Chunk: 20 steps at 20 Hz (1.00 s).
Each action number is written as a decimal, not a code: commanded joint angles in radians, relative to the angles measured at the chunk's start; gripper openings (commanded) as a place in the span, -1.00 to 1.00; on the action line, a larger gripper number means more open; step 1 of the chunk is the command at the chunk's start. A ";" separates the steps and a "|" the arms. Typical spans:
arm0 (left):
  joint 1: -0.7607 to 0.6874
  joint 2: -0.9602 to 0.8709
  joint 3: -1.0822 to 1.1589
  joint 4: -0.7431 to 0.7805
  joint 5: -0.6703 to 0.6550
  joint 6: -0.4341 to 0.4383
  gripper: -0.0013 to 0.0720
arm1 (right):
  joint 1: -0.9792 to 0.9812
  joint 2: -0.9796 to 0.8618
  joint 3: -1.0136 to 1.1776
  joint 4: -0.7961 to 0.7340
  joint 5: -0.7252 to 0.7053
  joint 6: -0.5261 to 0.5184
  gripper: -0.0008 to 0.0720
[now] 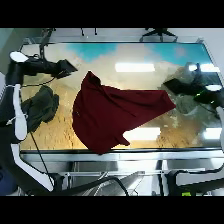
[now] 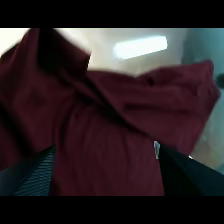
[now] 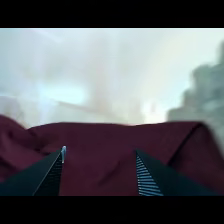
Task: Fold the shirts.
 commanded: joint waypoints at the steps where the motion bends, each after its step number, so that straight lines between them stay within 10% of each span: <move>1: 0.045 0.128 -0.248 0.138 -0.209 -0.123 0.96 | -0.119 -0.013 0.080 -0.174 0.060 0.085 0.43; 10: -0.123 0.547 -1.284 0.124 0.076 -0.208 0.96 | -0.192 -0.084 0.080 -0.237 0.145 0.113 0.40; 18: -0.316 0.513 -1.413 -0.127 0.406 -0.127 0.95 | -0.192 -0.144 0.080 -0.237 0.171 0.089 0.40; 19: -0.333 0.481 -1.389 -0.131 0.406 -0.112 0.83 | -0.192 -0.151 0.080 -0.237 0.171 0.079 0.40; 20: -0.341 0.454 -1.356 -0.129 0.394 -0.094 0.27 | -0.192 -0.160 0.081 -0.241 0.172 0.075 0.40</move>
